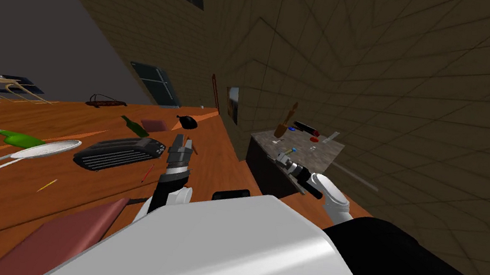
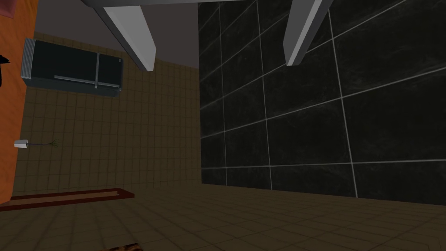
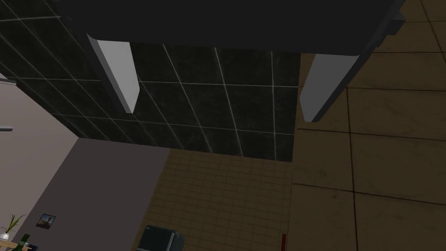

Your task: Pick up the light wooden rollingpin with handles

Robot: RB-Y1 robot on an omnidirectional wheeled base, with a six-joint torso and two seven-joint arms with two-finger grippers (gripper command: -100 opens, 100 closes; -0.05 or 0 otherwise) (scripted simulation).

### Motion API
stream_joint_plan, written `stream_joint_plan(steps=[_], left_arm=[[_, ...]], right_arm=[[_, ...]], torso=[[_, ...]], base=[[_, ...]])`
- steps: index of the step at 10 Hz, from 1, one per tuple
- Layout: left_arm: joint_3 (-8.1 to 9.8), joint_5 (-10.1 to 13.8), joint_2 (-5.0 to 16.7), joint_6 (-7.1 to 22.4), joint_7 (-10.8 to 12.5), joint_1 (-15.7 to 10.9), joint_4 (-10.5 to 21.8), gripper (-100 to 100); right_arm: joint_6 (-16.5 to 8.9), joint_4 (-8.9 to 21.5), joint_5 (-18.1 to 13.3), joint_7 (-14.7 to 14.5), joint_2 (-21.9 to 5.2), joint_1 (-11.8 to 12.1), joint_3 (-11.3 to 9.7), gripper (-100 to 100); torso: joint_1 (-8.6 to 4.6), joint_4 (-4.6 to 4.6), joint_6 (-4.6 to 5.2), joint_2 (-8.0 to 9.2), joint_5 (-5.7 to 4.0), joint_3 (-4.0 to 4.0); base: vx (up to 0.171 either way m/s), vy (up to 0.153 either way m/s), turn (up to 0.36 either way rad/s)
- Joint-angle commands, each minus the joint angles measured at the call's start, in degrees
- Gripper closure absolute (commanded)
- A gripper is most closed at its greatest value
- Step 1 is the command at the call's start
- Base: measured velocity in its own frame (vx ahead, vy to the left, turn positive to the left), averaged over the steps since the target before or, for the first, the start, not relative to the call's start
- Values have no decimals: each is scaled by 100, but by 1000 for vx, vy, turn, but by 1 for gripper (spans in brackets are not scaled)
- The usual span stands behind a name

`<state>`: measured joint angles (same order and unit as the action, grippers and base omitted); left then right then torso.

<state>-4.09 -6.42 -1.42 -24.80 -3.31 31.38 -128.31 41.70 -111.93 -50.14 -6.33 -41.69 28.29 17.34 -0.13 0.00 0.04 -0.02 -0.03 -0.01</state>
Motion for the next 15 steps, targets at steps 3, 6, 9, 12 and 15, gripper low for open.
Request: stream_joint_plan(steps=[3, 6, 9, 12, 15], left_arm=[[0, 0, 0, 0, 0, 0, 0, 0], [0, 0, 0, 0, 0, -1, 0, 0], [1, 0, 0, 0, 0, 0, 0, 0], [0, 0, 1, 0, 0, 0, 0, 0], [1, 0, 1, 0, 0, 1, 0, 0]], right_arm=[[316, 462, -640, -285, -533, 45, 165, -100], [492, 710, -1168, -430, -775, 83, 248, -100], [855, 1206, -1672, -717, -1251, 168, 393, -100], [1041, 1457, -2132, -859, -1478, 215, 454, -100], [1415, 1958, -2616, -1132, -1900, 318, 549, -100]], torso=[[-4, 0, -1, -1, -1, -1], [-7, -1, -4, -3, -1, -2], [-10, -1, 1, -5, -3, -3], [-16, -2, -2, -9, -3, -5], [-13, -2, 3, -7, -4, -4]], base=[[3, -29, 164], [5, -35, 172], [11, -48, 186], [12, -55, 160], [6, -61, 191]])
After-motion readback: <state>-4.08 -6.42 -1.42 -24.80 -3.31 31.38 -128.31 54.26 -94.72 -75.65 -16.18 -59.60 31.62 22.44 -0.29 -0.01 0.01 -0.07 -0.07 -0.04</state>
